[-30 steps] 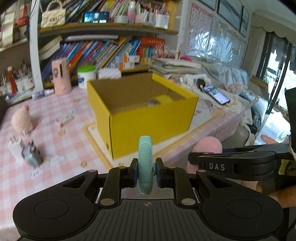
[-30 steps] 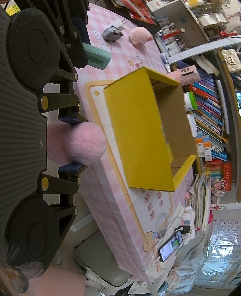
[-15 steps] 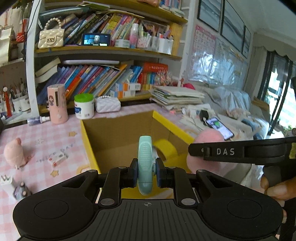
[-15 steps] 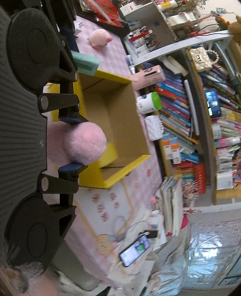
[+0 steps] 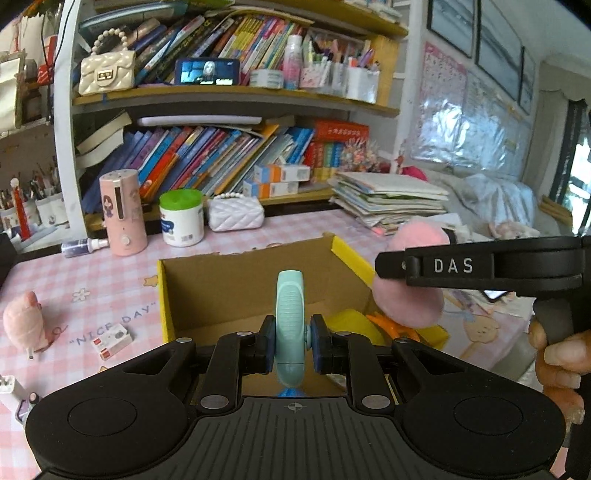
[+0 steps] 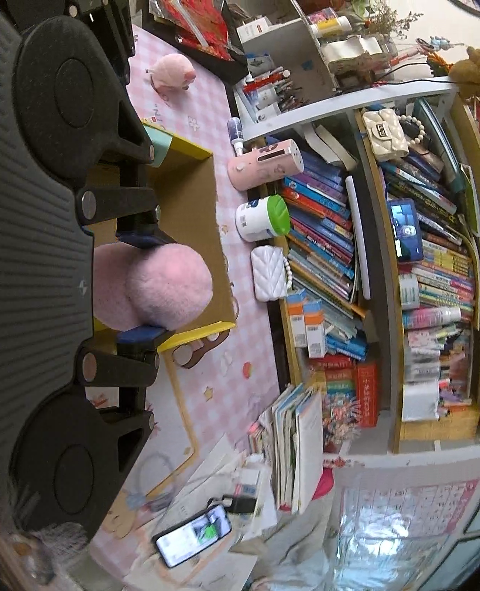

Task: Organize objects
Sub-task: 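Lower into the box and open the left tool while the right tool releases the chick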

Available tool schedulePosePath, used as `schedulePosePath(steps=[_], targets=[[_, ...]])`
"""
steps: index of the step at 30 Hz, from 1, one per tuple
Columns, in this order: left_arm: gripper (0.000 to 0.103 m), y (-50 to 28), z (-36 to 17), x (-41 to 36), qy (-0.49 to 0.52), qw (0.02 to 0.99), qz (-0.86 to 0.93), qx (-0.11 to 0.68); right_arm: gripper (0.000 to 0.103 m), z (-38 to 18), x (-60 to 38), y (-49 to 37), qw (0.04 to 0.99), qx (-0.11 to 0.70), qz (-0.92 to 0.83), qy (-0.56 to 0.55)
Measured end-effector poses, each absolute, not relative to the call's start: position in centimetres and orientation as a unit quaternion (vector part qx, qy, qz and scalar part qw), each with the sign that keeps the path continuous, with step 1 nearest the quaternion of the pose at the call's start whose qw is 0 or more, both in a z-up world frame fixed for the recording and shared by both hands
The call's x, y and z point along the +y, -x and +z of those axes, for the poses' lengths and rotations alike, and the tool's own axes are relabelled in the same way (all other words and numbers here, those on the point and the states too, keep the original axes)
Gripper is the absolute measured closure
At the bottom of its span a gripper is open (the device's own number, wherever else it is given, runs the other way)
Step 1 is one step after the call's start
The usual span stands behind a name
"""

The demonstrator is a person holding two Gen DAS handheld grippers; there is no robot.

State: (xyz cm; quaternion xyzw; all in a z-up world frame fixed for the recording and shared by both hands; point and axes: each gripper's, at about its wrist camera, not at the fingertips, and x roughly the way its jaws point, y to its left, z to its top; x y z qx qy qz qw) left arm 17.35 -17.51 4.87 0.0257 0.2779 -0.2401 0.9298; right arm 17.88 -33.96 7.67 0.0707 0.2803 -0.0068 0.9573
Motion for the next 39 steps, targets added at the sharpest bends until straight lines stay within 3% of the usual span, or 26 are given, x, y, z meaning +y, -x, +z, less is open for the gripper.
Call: schedulePosePath(steps=[21,39], targets=[[0.085,-23.1,-0.9,-20.4,-0.059,0.905,-0.165,0.387,0.064,2.7,-31.9,-30.6,0.919,0.369,0.134,0.031],[0.085,-23.5,-2.0,-20.6,-0.055,0.895,-0.150,0.417,0.064,-0.6,-29.2,-32.9,0.879,0.435,0.180,0.080]])
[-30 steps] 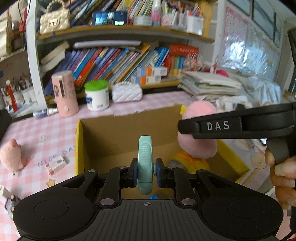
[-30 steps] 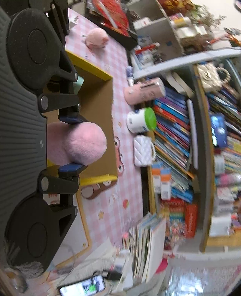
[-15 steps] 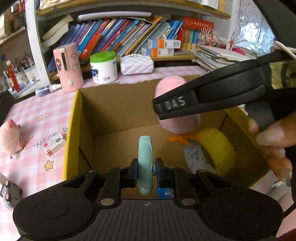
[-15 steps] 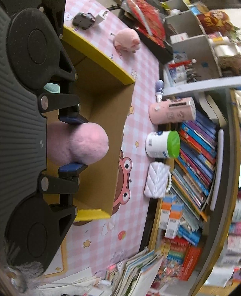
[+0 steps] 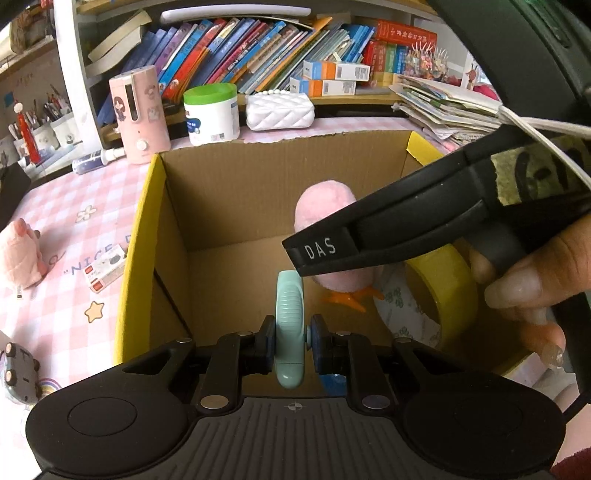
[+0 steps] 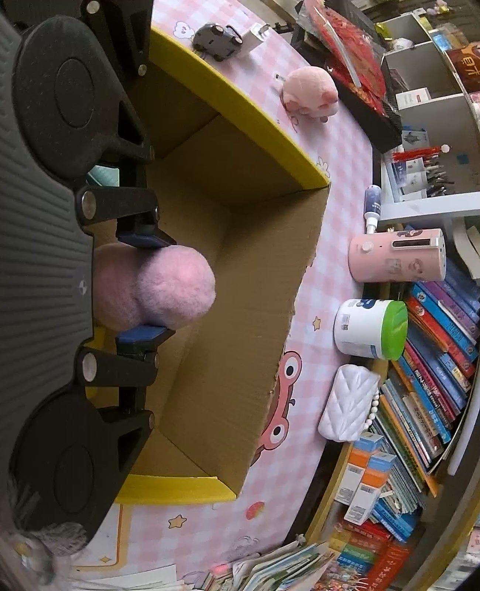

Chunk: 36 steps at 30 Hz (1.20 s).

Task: Organize objects
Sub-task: 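Lower into the box and open the left tool while the right tool releases the chick, then withdraw both open tools up out of the yellow box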

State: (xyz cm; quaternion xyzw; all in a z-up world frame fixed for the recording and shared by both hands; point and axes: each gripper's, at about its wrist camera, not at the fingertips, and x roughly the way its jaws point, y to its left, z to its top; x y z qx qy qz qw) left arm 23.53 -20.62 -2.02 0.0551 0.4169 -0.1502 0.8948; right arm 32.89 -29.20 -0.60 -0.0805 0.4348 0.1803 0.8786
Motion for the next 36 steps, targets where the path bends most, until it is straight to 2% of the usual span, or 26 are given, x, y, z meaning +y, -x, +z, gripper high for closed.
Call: schedulePosePath(steps=[11,15,22,24,31,36], targets=[[0.081,-23.1,-1.6,-20.5,-0.054,0.901,-0.146,0.405,0.062,-0.5,-29.6,-32.8,0.880,0.437,0.173,0.071],[0.063,-22.6,-1.1,-20.2,-0.051,0.906,-0.143,0.394,0.055,-0.1,-29.9,-32.5,0.886,0.428,0.167,0.067],[0.057,-21.2,-0.1,-19.6,-0.039,0.914,-0.148,0.375,0.050,1.6,-30.4,-30.7,0.904,0.394,0.159,0.042],[0.044,-20.6,0.3,-19.3,-0.034,0.920,-0.145,0.362,0.050,2.3,-30.6,-29.8,0.913,0.378,0.151,0.035],[0.040,-18.8,1.2,-18.1,-0.023,0.931,-0.138,0.337,0.047,3.8,-31.8,-26.4,0.937,0.333,0.103,0.013],[0.034,-17.3,1.7,-16.9,-0.020,0.936,-0.136,0.323,0.047,4.4,-32.9,-24.1,0.946,0.317,0.063,-0.007]])
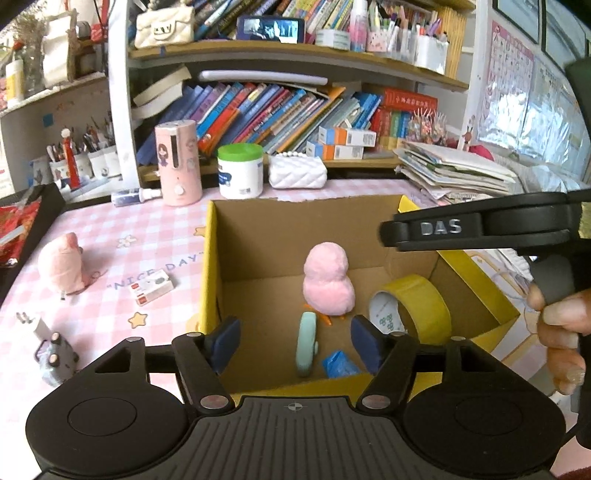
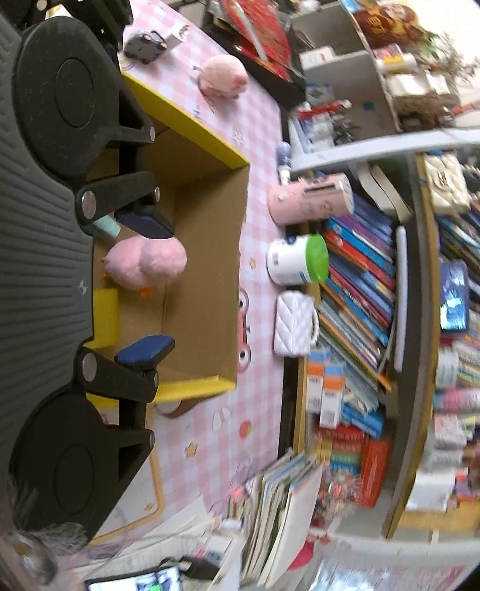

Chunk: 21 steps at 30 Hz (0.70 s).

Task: Organize objects
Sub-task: 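Withdraw both open tools up out of the yellow box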

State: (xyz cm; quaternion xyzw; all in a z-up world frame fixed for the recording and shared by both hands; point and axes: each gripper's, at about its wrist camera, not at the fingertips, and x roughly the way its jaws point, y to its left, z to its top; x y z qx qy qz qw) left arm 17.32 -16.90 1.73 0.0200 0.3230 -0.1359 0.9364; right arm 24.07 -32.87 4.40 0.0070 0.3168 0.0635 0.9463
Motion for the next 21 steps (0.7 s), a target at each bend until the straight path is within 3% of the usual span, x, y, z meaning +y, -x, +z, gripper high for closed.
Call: schedulePosePath(steps=[5,21], targets=[[0.025,-15.7,2.3,-15.7,-0.019,0.943,-0.138,0.301,0.045,4.7,-33.4,-21.4,0.955,0.296,0.015,-0.013],[0.024,-11.1,1.3,-11.2,-0.015,0.935,-0.166,0.312,0.043,3.0,-30.9,-13.0,0.945,0.318,-0.072,-0.030]])
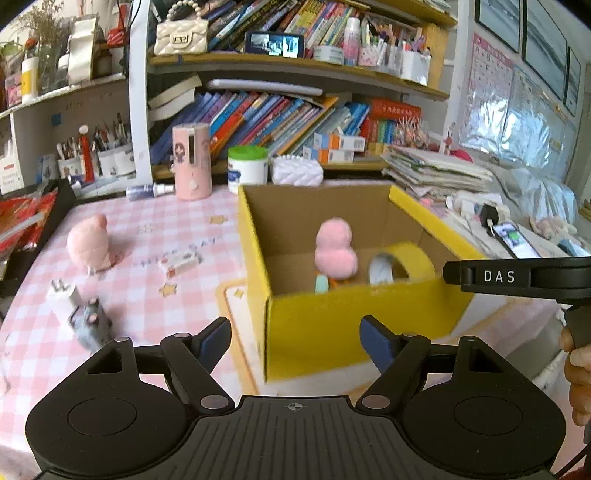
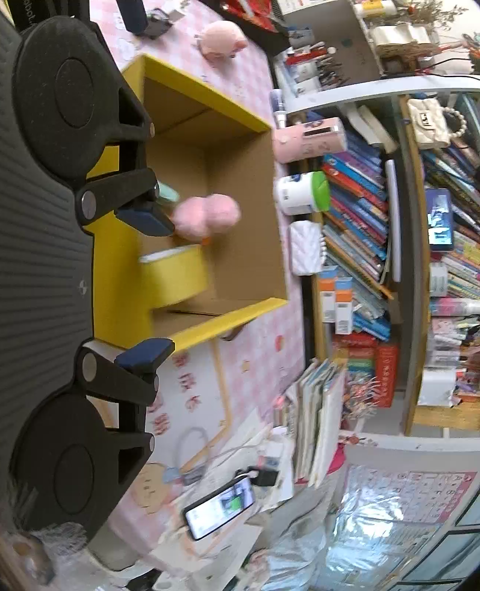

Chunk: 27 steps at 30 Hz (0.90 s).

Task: Organize objects
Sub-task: 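Withdraw both open tools up out of the yellow box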

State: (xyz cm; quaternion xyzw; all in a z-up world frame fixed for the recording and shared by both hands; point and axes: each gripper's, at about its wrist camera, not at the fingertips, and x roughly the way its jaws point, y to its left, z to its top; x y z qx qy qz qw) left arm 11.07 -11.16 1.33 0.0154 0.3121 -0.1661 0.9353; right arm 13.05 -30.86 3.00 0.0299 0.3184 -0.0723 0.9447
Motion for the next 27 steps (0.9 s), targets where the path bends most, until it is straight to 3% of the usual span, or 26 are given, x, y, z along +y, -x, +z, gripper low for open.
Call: schedulePosePath(steps=[10,27], targets=[[0.024,-7.5,-0.8,-7.1,-0.030,0.919,-0.158,0.361,0.043,-0.4,-26.5,-8.7,0.919,0.382,-0.089,-0.037],[0.024,-2.1,-2.2,-0.1,-0.036,0.911,-0.119,0.394,0.043,-3.1,-18.3,-3.6,0.906,0.422,-0.032,-0.031]])
